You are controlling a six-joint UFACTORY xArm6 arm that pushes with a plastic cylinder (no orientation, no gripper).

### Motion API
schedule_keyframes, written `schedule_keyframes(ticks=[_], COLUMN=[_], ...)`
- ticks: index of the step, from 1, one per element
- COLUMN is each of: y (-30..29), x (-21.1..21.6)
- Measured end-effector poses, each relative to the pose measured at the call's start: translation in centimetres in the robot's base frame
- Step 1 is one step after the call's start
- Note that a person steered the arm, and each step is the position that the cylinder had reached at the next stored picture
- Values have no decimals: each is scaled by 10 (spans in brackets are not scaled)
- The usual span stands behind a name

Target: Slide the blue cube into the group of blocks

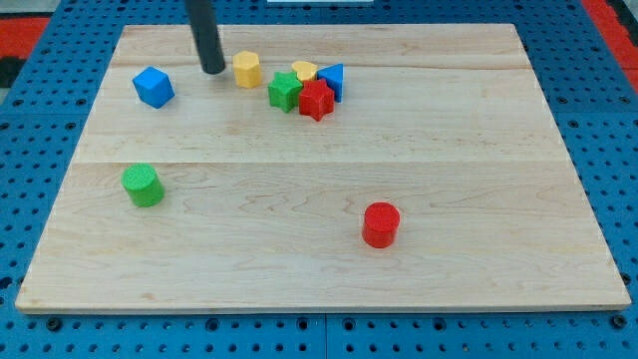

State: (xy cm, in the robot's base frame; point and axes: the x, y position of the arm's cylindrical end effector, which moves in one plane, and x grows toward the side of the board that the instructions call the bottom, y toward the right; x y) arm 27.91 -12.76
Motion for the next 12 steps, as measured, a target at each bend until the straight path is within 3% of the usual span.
schedule_keyframes(ticks=[2, 4, 5, 7, 9, 12], y=[70, 27, 22, 5, -76, -115], x=[0, -19, 32, 89, 91, 48])
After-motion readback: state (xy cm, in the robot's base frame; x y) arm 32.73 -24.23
